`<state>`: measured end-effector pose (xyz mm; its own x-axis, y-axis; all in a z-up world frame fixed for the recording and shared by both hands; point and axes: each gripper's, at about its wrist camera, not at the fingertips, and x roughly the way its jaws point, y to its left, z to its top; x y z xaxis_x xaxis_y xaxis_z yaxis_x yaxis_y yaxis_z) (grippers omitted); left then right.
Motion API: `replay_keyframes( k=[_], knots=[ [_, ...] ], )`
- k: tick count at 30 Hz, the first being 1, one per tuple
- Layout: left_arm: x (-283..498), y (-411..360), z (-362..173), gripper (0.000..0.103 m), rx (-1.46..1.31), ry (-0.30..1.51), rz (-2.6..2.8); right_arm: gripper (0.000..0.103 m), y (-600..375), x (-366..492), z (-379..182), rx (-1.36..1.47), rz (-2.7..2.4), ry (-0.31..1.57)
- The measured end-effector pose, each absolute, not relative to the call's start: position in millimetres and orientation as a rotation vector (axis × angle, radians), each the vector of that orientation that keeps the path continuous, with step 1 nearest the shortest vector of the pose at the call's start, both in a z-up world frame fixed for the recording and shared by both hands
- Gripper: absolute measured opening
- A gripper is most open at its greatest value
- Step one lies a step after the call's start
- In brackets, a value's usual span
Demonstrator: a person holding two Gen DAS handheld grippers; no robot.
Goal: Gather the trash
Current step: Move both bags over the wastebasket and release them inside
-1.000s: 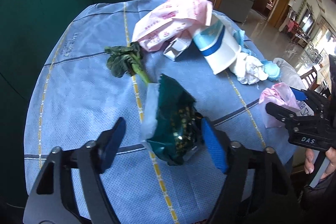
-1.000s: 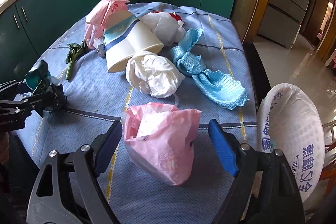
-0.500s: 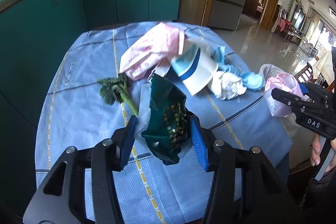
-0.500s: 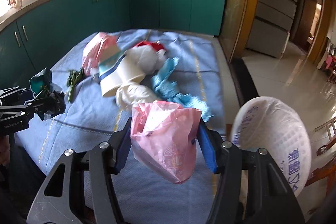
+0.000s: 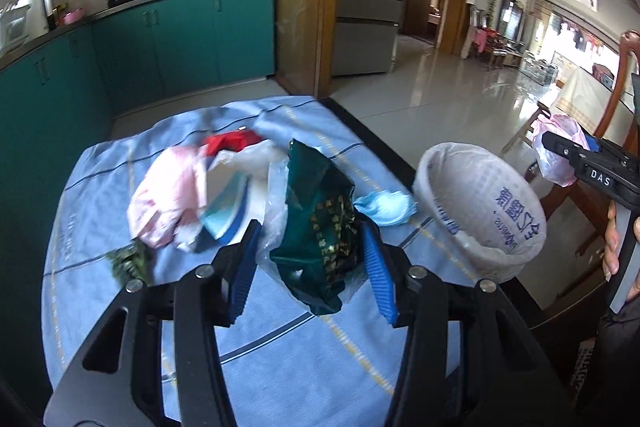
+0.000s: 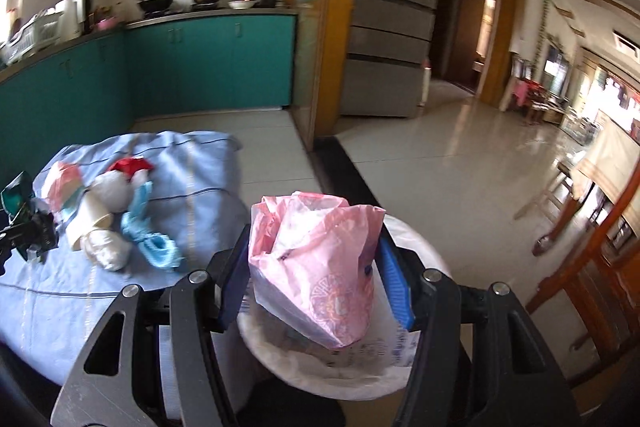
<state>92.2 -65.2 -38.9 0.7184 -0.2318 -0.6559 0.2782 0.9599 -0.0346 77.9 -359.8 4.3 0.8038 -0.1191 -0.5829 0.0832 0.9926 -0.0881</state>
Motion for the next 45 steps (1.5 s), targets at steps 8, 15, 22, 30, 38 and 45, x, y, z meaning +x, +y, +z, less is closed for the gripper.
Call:
replay_keyframes(
  k=[8,15,22,30,38,45],
  knots=[
    [123,-146,-39,0.051,0.120,0.732,-0.456,0.058,-418,84,-18,0.068,-0.217,0.671],
    [157,-223,-46,0.051,0.116,0.745,-0.589,0.058,-443,91,-34,0.121,-0.297,0.696],
    [167,-289,-55,0.059,0.138,0.728,-0.693,0.058,-456,74,-30,0.088,-0.341,0.697],
    [161,-303,-64,0.086,0.214,0.716,-0.637,0.058,-469,61,-36,0.107,-0.356,0.716],
    [150,-257,-48,0.092,0.221,0.645,-0.493,0.065,-443,78,-38,0.083,-0.283,0.717],
    [149,-232,-38,0.092,0.199,0.645,-0.469,0.078,-427,79,-30,0.049,-0.276,0.700]
  ],
)
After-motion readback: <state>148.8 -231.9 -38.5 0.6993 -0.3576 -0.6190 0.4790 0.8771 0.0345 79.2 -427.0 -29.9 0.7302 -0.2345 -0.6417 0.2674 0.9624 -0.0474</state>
